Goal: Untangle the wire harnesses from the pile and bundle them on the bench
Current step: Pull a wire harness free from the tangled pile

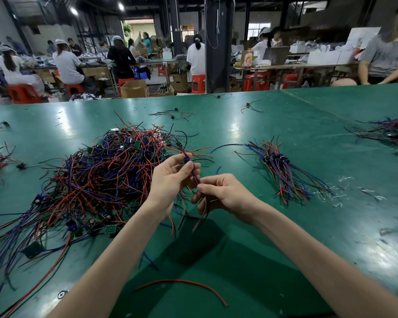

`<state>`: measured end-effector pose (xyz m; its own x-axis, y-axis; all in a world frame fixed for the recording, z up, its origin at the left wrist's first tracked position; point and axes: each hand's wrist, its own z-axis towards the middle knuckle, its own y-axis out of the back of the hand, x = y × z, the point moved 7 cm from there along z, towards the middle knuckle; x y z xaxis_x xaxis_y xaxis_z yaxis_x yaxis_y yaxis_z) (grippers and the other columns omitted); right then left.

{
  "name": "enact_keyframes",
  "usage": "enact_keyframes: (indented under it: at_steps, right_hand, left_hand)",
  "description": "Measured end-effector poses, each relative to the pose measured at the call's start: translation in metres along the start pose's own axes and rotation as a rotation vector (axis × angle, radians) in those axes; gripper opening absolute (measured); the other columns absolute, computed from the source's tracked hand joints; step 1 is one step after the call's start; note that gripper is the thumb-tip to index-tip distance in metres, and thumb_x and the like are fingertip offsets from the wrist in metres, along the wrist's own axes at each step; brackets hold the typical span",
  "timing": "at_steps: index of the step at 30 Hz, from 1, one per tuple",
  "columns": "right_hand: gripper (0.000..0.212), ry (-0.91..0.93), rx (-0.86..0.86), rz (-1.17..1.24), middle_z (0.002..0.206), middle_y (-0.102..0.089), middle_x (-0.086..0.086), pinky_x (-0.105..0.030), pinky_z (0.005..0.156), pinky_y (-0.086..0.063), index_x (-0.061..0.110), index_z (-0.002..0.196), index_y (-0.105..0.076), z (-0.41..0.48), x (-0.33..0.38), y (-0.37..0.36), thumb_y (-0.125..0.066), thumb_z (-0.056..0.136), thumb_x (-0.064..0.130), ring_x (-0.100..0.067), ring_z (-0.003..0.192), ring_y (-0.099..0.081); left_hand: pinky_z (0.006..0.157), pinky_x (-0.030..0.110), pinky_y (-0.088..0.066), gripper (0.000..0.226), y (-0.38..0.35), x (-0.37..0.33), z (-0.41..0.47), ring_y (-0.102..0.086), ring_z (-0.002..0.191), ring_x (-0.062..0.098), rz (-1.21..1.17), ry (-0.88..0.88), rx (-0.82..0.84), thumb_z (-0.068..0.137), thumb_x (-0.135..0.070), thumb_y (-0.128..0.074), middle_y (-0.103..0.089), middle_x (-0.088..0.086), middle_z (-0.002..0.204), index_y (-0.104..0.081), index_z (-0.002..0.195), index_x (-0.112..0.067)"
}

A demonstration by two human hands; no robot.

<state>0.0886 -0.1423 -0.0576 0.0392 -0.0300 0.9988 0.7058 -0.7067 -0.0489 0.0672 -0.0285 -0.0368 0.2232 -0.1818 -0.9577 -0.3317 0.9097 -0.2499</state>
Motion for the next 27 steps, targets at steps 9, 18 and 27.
enact_keyframes:
  at_steps: [9, 18, 27]
  right_hand:
    - [0.025, -0.026, 0.084, -0.063, 0.071, -0.071, 0.001, -0.022, 0.054, -0.053, -0.018, 0.115, -0.049, -0.002, -0.005, -0.006, -0.039, 0.098, -0.002, -0.011, 0.052, -0.064]
    - [0.025, -0.101, 0.198, 0.046, 0.081, -0.064, -0.014, -0.023, 0.054, -0.054, -0.012, 0.117, -0.051, -0.007, -0.008, -0.015, -0.042, 0.094, -0.010, -0.013, 0.055, -0.065]
    - [0.015, -0.117, 0.141, -0.122, 0.070, -0.070, -0.004, -0.021, 0.057, -0.053, -0.002, 0.106, -0.059, -0.004, -0.013, -0.014, -0.050, 0.094, 0.001, -0.012, 0.056, -0.065]
  left_hand:
    - [0.064, 0.022, -0.058, 0.027, 0.000, -0.001, 0.000, -0.067, 0.064, 0.012, 0.005, 0.053, 0.068, 0.087, 0.016, -0.052, -0.065, 0.010, 0.089, -0.061, 0.099, -0.006]
    - [0.069, 0.025, -0.059, 0.032, 0.023, -0.014, 0.008, -0.066, 0.066, 0.014, -0.075, 0.004, -0.064, 0.085, 0.019, -0.051, -0.064, 0.013, 0.088, -0.057, 0.114, 0.005]
    - [0.061, 0.022, -0.057, 0.028, 0.028, -0.004, 0.010, -0.065, 0.062, 0.014, -0.083, 0.046, -0.077, 0.083, 0.017, -0.056, -0.067, 0.006, 0.078, -0.060, 0.106, 0.002]
